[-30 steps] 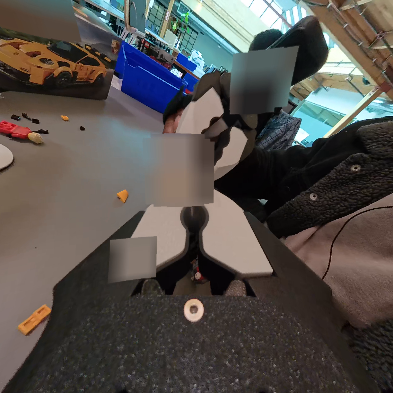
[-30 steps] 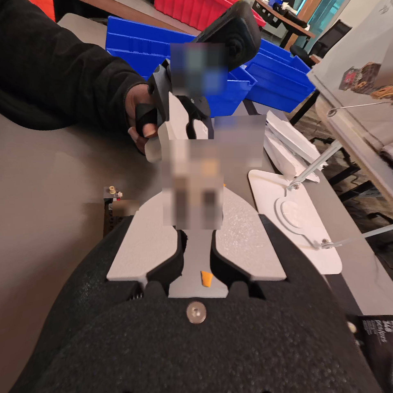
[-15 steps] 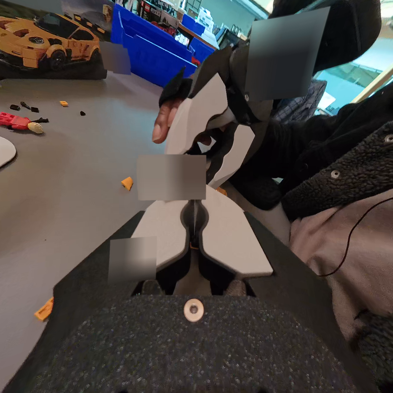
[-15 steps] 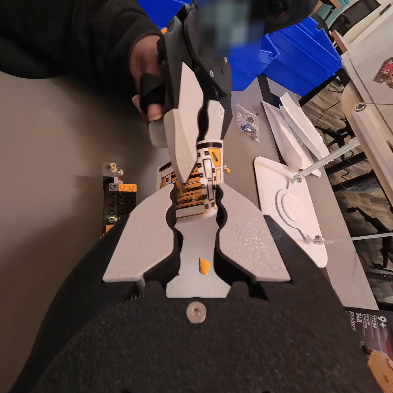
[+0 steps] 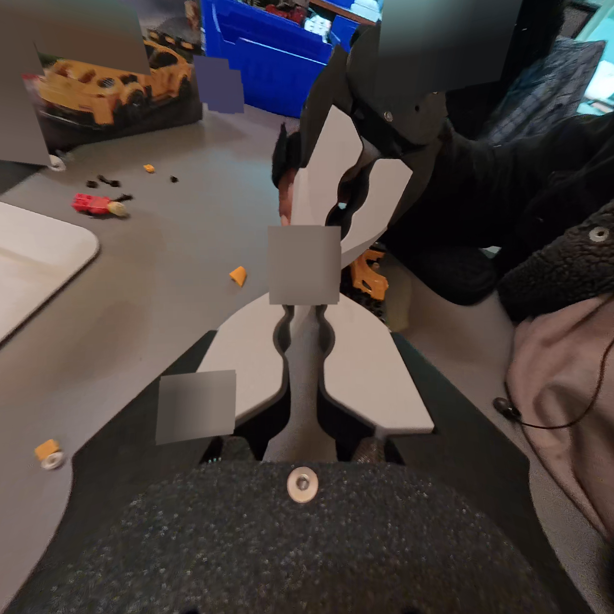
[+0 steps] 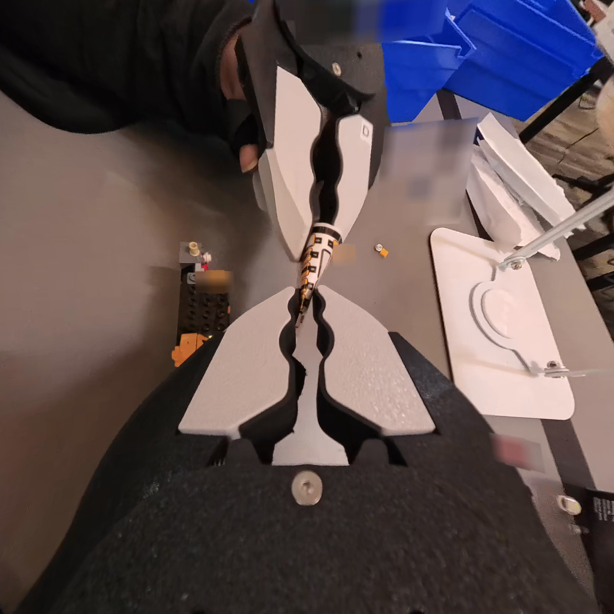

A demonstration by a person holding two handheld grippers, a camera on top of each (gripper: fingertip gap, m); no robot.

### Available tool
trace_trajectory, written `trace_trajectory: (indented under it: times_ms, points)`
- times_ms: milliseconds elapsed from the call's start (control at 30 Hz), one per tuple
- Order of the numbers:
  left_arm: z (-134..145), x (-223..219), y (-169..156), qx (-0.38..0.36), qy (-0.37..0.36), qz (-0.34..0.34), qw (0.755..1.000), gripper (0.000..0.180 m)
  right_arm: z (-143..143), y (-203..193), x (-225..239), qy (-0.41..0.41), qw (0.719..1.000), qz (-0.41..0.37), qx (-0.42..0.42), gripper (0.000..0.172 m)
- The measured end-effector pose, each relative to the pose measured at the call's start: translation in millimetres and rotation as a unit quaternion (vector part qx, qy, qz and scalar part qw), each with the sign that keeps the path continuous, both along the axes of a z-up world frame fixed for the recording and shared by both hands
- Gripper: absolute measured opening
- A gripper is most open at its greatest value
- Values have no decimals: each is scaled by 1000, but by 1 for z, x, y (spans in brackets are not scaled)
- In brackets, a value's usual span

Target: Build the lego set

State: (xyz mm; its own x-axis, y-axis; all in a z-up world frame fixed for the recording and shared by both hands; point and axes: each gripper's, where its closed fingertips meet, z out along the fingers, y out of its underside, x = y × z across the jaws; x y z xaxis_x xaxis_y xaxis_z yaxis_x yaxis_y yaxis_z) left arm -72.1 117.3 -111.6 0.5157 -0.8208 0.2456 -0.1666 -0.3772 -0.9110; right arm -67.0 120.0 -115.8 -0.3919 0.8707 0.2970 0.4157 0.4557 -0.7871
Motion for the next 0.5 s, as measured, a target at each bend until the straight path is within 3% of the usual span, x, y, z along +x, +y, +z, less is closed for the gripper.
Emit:
trace_trajectory:
  times_ms: [133, 267, 500]
  points:
    - [12, -11, 10, 68, 27, 41, 996, 32, -1, 2, 4, -12, 999, 1, -39, 5]
    - [13, 3, 2, 133, 68, 16, 989, 41, -6, -10, 6, -31, 997, 27, -67, 3]
    - [-7, 21, -15, 131, 130, -43, 982, 6, -5, -22, 8, -36, 993, 53, -97, 2]
